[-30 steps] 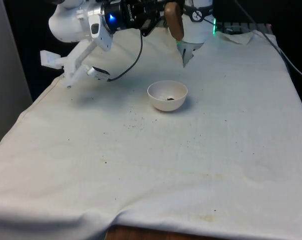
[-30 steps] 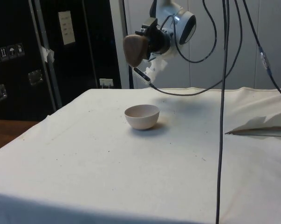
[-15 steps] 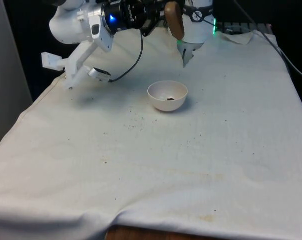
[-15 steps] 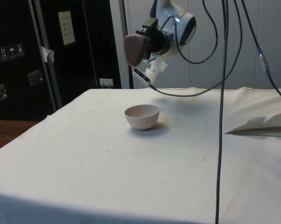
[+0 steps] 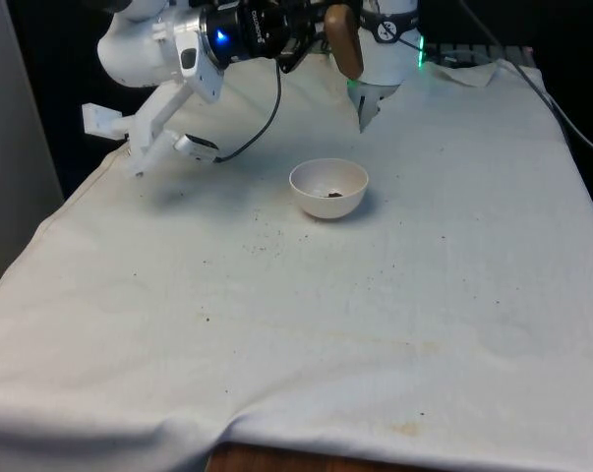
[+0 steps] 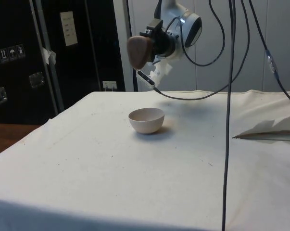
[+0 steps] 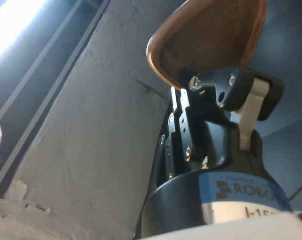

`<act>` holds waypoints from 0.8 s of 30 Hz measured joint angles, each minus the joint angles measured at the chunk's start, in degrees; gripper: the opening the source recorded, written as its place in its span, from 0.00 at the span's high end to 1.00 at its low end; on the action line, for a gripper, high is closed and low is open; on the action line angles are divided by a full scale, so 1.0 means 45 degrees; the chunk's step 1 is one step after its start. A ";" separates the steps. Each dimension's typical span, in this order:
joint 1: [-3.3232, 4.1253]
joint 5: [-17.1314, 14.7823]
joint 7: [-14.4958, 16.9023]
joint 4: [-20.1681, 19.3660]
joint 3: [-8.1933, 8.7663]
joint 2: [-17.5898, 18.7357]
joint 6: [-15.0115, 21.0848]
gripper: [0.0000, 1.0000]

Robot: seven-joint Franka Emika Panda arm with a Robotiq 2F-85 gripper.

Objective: Pour the coffee beans from the cup into the bowl.

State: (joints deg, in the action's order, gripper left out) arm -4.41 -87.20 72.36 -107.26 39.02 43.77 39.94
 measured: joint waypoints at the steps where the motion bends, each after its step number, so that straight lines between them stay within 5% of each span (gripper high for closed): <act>1: 0.0025 0.0000 -0.0013 0.0013 0.0000 0.0000 0.0051 1.00; 24: 0.0942 0.0242 -0.0547 0.0153 -0.0013 -0.0535 0.1744 1.00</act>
State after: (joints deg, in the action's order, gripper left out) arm -0.17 -86.12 69.90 -106.57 38.96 41.37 47.78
